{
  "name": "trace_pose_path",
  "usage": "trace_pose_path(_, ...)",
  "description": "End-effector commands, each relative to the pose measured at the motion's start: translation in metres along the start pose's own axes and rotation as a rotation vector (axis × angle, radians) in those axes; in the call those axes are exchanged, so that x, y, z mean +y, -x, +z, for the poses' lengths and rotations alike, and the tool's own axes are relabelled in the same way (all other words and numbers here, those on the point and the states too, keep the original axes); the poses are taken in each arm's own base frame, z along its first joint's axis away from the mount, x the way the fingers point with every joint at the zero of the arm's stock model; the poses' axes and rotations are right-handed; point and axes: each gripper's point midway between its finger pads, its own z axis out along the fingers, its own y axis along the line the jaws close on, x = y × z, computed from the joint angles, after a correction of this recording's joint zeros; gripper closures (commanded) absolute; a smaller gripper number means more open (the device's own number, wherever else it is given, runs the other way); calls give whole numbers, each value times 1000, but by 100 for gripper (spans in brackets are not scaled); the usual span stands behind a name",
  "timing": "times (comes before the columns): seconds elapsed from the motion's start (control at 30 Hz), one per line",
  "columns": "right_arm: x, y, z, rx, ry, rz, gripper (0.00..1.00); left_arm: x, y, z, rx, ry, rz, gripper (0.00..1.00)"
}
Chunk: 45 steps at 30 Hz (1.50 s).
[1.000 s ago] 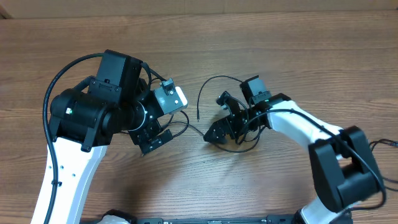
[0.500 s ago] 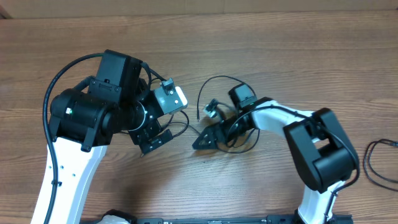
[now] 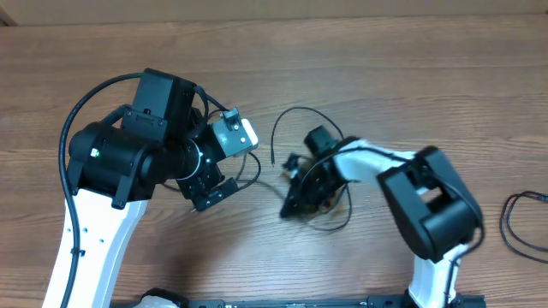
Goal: Untangle cables
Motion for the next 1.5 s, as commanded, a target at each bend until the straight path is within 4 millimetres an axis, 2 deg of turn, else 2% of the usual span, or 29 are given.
trace_pose_path(0.0,4,41,-104,-274,-253,-29,96,1,5,-6,-20,14,-3,0)
trace_pose_path(0.03,13,45,-146,-361,-280,-23,96,1,5,-6,-20,14,-3,0)
trace_pose_path(0.1,35,48,-204,-500,-270,-39,96,1,5,-6,-20,14,-3,0)
trace_pose_path(0.13,53,47,-244,-604,-254,-65,96,1,5,-6,-20,14,-3,1)
trace_pose_path(0.17,70,44,-273,-680,-233,-98,96,1,5,-6,-20,14,-3,0)
trace_pose_path(0.2,99,36,-313,-795,-201,-166,96,1,5,-6,-20,14,-3,1)
trace_pose_path(0.3,152,12,-379,-1001,-185,-319,96,1,5,-6,-20,14,-3,0)
trace_pose_path(0.33,179,-5,-411,-1122,-205,-408,96,1,5,-6,-20,14,-3,1)
trace_pose_path(0.37,198,-19,-433,-1212,-224,-473,96,1,5,-6,-20,14,-3,0)
trace_pose_path(0.43,211,-38,-470,-1376,-315,-515,96,1,5,-6,-20,14,-3,1)
trace_pose_path(0.47,209,-47,-488,-1458,-385,-492,96,1,5,-6,-20,14,-3,0)
trace_pose_path(0.5,200,-58,-514,-1567,-493,-426,96,1,5,-6,-20,14,-3,1)
trace_pose_path(0.57,183,-73,-547,-1687,-643,-329,96,1,5,-6,-20,14,-3,0)
trace_pose_path(0.6,170,-83,-569,-1751,-776,-274,96,1,5,-6,-20,14,-3,0)
trace_pose_path(0.7,143,-98,-616,-1839,-1026,-193,96,1,5,-6,-20,14,-3,0)
trace_pose_path(0.73,135,-101,-628,-1865,-1058,-160,96,1,5,-6,-20,14,-3,0)
trace_pose_path(0.8,105,-111,-658,-1919,-1122,-54,96,1,5,-6,-20,14,-3,0)
trace_pose_path(0.93,46,-132,-707,-2060,-1120,161,96,1,5,-6,-20,14,-3,1)
trace_pose_path(1.07,18,-163,-740,-2229,-1051,294,92,1,5,-6,-20,14,-3,1)
trace_pose_path(1.13,12,-172,-746,-2239,-1066,299,92,1,5,-6,-20,14,-3,1)
trace_pose_path(1.2,-6,-170,-742,-2186,-1081,341,94,1,5,-6,-20,14,-3,0)
trace_pose_path(1.27,-34,-159,-731,-2080,-1097,394,96,1,5,-6,-20,14,-3,0)
trace_pose_path(1.33,-77,-143,-710,-1943,-1067,494,96,1,5,-6,-20,14,-3,1)
trace_pose_path(1.37,-106,-134,-692,-1847,-1040,565,96,1,5,-6,-20,14,-3,0)
trace_pose_path(1.43,-145,-121,-660,-1694,-979,656,96,1,5,-6,-20,14,-3,1)
trace_pose_path(1.47,-154,-114,-648,-1644,-941,667,96,1,5,-6,-20,14,-3,0)
